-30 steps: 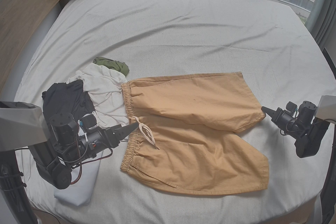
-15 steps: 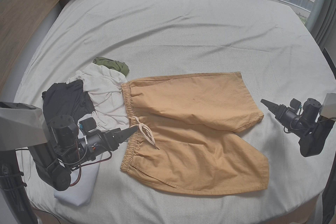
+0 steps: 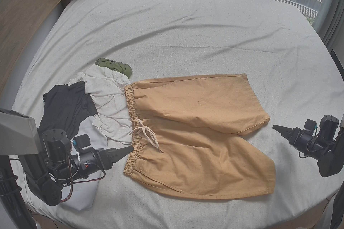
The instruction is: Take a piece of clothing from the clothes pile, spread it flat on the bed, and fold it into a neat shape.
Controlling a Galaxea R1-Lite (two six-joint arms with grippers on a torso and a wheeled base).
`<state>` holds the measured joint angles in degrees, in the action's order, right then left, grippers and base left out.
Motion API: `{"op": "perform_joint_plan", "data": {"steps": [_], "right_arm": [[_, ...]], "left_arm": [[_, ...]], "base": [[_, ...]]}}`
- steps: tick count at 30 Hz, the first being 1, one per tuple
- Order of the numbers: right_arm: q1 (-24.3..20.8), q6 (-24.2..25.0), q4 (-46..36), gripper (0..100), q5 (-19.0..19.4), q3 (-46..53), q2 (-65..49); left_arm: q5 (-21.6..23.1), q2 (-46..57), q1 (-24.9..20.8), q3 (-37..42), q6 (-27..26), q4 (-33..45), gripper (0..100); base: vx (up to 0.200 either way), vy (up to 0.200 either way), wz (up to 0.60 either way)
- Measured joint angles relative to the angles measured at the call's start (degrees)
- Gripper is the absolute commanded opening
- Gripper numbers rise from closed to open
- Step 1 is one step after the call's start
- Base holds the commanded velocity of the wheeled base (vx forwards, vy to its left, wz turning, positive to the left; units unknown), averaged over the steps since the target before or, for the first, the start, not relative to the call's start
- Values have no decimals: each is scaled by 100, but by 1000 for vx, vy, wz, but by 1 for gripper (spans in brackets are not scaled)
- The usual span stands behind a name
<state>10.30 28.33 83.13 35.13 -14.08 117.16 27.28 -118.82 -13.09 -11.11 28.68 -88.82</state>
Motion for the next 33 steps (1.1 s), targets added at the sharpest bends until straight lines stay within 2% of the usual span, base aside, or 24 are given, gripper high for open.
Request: {"op": "perform_joint_plan", "data": {"steps": [7,12,23,33], "right_arm": [[-2,-720,-391,100,1,268,207],[-101,-813,-430,100,6,450,393],[-494,-734,-457,100,17,669,508],[-851,-110,-406,100,178,695,430]], "left_arm": [[0,-140,11,223,-158,4,100],[9,-301,11,276,-424,0,100],[6,-463,4,262,-455,-11,100],[0,-522,-7,224,-457,-11,100]], "base": [[0,0,0],[0,0,0],[0,0,0],[0,0,0]]}}
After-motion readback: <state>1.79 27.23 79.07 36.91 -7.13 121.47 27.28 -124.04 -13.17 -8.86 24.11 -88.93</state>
